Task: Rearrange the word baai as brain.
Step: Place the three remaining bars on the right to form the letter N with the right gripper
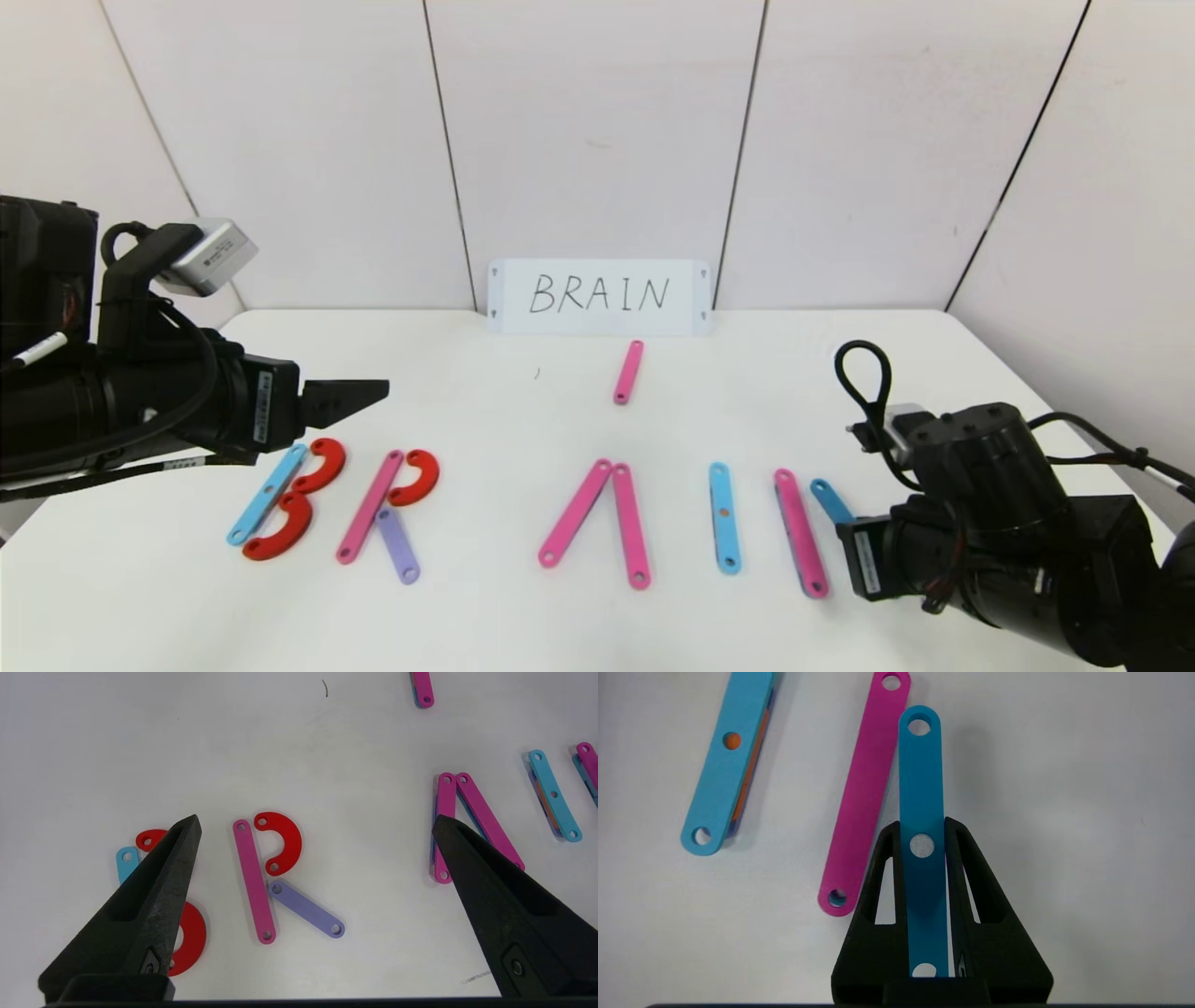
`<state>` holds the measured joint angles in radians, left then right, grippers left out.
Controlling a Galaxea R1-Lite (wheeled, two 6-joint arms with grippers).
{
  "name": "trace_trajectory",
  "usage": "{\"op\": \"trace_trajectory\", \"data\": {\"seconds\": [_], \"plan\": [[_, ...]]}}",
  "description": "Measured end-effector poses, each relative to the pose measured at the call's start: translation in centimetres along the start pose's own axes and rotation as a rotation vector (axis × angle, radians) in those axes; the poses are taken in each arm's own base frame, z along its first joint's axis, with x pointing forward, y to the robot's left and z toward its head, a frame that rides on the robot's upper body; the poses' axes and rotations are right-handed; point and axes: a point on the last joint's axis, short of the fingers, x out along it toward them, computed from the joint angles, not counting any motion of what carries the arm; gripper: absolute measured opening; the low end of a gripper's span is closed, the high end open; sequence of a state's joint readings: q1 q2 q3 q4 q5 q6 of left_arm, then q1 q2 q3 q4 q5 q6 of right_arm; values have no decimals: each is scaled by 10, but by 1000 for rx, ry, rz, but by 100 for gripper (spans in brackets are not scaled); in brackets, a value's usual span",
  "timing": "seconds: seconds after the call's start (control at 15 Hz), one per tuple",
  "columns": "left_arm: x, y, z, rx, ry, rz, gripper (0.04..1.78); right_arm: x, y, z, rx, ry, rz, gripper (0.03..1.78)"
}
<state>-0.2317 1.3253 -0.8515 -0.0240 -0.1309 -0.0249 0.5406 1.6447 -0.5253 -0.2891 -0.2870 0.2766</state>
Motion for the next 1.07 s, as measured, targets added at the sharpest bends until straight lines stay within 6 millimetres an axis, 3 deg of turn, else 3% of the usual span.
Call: {"op": "trace_trajectory", "data": {"seconds": [0.27,1.07], "plan": [[0,0,0,-1,2,0,173,4,-8,-1,18,15,-27,27],[1,0,0,-2,2,1,173,23,-2,-2,13,34,-9,27]]}}
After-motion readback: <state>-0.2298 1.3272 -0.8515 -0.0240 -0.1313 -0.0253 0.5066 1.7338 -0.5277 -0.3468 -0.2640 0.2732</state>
